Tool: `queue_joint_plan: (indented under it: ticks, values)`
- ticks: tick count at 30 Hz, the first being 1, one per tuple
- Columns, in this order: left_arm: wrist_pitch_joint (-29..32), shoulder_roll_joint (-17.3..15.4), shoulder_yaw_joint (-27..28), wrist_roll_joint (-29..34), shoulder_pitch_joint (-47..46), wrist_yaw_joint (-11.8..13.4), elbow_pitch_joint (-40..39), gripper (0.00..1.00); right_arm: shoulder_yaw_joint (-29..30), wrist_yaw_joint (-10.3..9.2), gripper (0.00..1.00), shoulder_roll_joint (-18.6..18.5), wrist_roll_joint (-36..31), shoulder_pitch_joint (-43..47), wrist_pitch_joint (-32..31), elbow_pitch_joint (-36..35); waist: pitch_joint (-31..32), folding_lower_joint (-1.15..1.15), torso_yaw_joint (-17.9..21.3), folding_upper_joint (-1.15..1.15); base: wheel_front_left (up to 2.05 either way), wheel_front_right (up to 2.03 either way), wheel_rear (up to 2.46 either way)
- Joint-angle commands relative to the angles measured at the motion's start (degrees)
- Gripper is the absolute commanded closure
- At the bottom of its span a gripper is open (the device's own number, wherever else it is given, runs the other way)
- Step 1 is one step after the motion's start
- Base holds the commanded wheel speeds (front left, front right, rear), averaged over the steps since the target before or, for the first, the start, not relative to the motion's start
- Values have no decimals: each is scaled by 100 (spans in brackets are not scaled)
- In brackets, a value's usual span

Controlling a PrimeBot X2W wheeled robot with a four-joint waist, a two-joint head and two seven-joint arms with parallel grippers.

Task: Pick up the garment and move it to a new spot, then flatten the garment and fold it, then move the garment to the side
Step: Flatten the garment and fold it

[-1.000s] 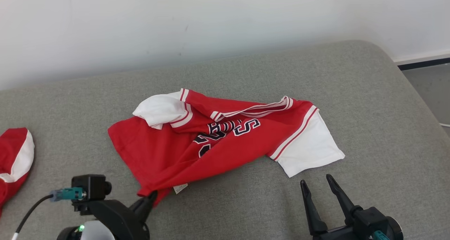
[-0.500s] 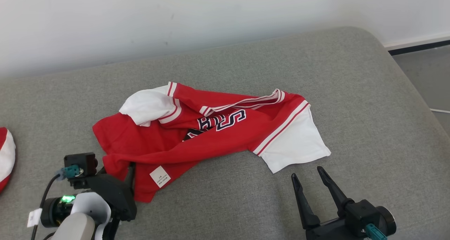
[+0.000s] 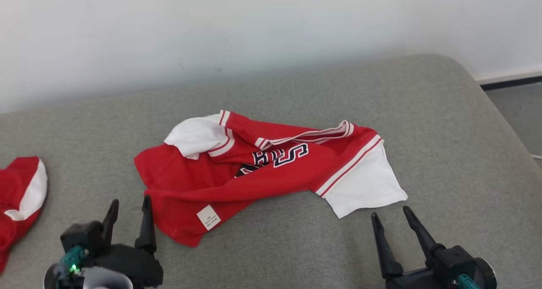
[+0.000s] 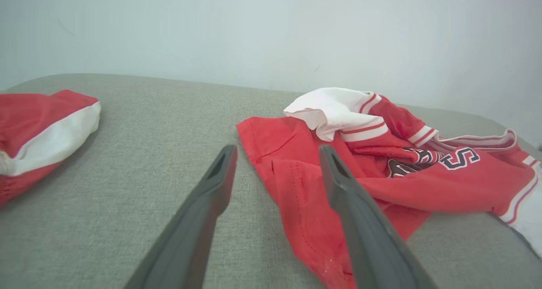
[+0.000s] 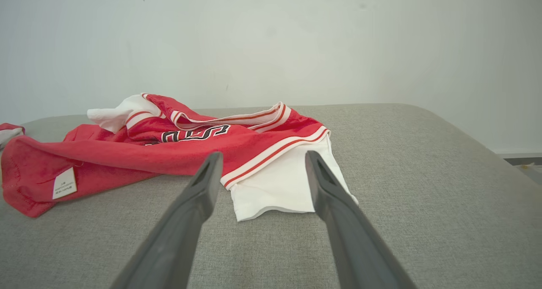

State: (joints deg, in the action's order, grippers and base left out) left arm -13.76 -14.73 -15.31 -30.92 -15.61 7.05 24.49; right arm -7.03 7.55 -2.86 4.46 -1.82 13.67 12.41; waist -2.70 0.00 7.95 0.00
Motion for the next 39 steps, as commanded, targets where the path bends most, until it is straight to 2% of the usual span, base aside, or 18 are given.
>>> queue_joint_plan:
  ticks: [1, 6, 11, 16, 22, 39]
  values:
    - [-57, 12, 34, 70, 115, 3, -61, 0, 30, -13, 0, -5, -18, 62, 13, -10, 141, 0, -131, 0, 0, 0, 0]
    - [-146, 264, 409, 379, 675, 49, -878, 0, 220, -13, 0, -3, -30, 101, -14, -56, 235, 0, -274, 0, 0, 0, 0]
    - [-137, 610, 809, 932, 1430, -174, -1718, 0, 452, -13, 0, -3, -33, 190, -3, -46, 255, 0, -376, 0, 0, 0, 0]
    - [-139, 886, 1180, 1276, 2026, -421, -2151, 0, 722, -13, 0, -3, -12, 266, -45, 65, 274, 0, -458, 0, 0, 0, 0]
    - [-139, 1060, 1434, 1513, 2343, -638, -2282, 0, 1042, -13, 0, -3, -90, 231, -129, 178, 309, 0, -559, 0, 0, 0, 0]
    - [-140, 1182, 1687, 1668, 2515, -798, -2160, 0, 1031, -13, 0, -3, -81, 277, -12, 244, 515, 0, -607, 0, 0, 0, 0]
